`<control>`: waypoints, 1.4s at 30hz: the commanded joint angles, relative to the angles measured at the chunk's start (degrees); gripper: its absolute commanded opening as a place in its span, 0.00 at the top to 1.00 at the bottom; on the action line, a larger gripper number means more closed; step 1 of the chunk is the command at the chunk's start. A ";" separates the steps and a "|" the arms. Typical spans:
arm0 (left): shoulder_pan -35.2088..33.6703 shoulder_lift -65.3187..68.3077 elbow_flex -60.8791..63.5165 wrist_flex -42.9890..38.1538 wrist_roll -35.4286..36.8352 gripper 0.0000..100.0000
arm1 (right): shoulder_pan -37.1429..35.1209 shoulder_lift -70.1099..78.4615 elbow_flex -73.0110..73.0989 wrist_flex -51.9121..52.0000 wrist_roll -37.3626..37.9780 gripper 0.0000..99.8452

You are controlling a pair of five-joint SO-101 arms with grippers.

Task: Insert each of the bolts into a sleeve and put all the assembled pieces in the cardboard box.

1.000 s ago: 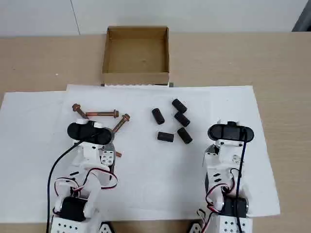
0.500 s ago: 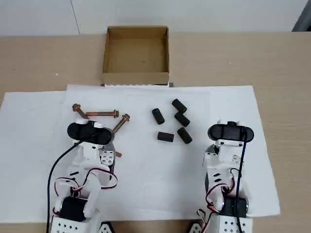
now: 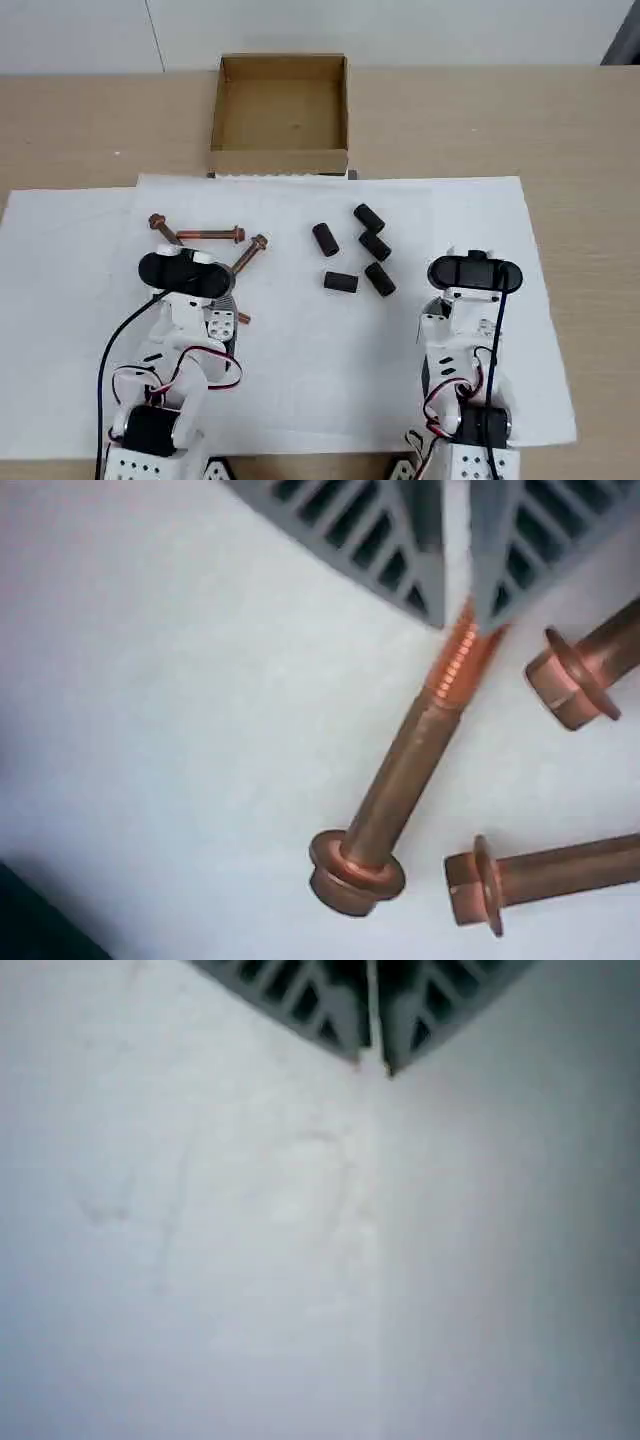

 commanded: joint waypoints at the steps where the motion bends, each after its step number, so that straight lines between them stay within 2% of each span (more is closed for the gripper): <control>1: 0.00 -0.44 -0.13 -0.09 0.00 0.99 | 0.48 -1.10 0.53 -1.10 -0.70 1.00; 12: 0.35 -0.44 -0.40 -0.09 -0.26 0.99 | 0.48 -1.10 0.53 -1.10 -0.70 1.00; 15: -1.05 -0.44 -3.03 0.79 -3.69 0.99 | 0.48 -1.10 0.53 -1.10 -0.70 1.00; 18: -3.69 -0.44 -8.13 3.87 -3.96 0.99 | 0.48 -1.10 0.53 -1.10 -0.70 1.00; 23: -4.04 -0.35 -16.13 10.37 -4.22 0.99 | 0.48 -1.10 0.53 -1.10 -0.70 1.00; 28: -4.48 0.62 -22.02 14.15 -8.44 0.99 | 0.48 -1.10 0.53 -1.10 -0.70 1.00; 33: -4.48 6.95 -29.76 17.23 -8.26 0.99 | 0.48 -1.10 0.53 -1.10 -0.70 1.00; 42: -4.57 26.99 -48.75 21.98 -7.03 0.99 | 0.40 -1.10 0.53 -1.10 -0.62 1.00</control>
